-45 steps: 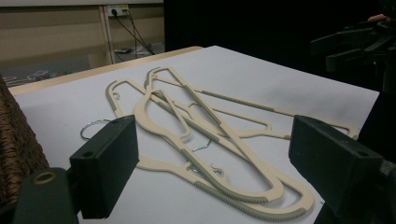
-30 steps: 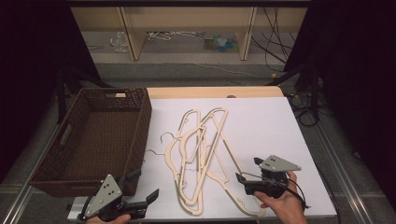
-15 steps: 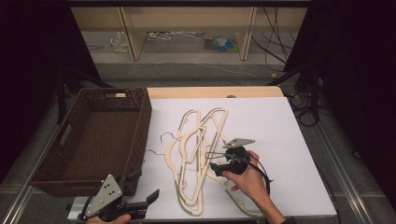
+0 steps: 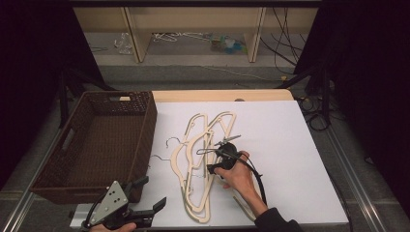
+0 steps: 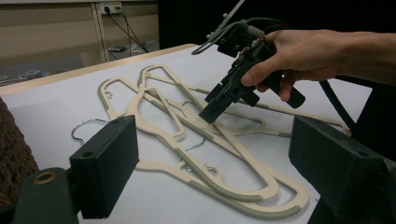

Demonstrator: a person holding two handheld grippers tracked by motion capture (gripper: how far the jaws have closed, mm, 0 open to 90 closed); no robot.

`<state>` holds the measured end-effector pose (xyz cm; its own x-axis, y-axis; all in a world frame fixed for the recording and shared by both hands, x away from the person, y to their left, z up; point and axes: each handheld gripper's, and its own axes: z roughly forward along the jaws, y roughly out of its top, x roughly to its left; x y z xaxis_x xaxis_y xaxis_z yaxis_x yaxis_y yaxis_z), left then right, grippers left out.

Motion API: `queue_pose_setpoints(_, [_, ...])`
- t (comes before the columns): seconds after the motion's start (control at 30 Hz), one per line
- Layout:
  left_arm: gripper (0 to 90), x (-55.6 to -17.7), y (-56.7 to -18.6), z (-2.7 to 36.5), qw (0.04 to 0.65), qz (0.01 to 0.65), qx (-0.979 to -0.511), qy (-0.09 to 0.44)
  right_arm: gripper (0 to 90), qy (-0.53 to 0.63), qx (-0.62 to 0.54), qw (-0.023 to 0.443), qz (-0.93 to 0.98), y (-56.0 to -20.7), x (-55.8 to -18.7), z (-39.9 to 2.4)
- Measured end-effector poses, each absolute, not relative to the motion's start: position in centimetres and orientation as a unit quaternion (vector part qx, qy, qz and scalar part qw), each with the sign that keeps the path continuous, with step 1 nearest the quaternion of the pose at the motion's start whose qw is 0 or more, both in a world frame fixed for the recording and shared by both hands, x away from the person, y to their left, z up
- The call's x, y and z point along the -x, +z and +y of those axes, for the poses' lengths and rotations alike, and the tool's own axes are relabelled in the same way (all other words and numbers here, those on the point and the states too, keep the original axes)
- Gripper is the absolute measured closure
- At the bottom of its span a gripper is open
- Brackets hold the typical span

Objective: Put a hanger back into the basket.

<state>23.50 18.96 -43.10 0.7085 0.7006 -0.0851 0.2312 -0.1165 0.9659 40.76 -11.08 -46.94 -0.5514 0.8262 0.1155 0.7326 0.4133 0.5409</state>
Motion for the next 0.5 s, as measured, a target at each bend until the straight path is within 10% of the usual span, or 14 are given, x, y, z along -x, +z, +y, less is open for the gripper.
queue_pose_setpoints(0.5, [16.0,-23.6,-43.2,18.8,0.587,0.324,-0.716,0.196,55.3,0.264,-0.485,0.099,0.828,-47.1,-41.8,-10.5])
